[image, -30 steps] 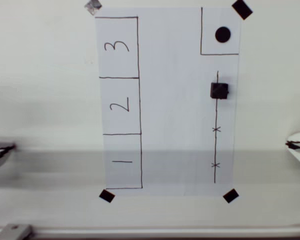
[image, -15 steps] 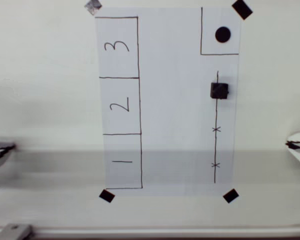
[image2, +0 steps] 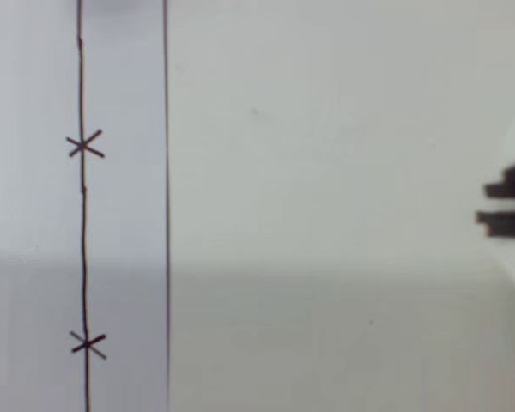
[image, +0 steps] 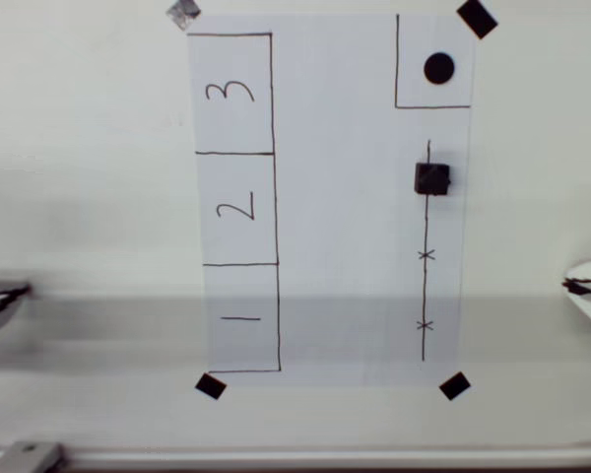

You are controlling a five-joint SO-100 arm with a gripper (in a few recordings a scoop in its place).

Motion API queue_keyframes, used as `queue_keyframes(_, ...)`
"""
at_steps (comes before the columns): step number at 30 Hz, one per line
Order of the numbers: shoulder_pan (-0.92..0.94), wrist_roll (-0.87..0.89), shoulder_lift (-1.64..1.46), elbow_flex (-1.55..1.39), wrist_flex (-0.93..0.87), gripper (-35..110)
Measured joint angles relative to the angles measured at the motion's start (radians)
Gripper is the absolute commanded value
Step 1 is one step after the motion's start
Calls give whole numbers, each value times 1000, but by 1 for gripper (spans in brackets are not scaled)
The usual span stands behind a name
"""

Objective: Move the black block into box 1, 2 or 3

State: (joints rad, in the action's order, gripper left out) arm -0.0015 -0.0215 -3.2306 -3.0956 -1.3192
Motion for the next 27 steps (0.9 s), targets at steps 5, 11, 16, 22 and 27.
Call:
queue_keyframes(5,31,3,0,0,0,0)
queue_keyframes(11,26,-8,0,0,0,0)
queue_keyframes(16,32,6,0,0,18,0)
queue_keyframes(22,44,3,38,2,32,0)
queue_keyframes(27,49,-20,110,58,32,2)
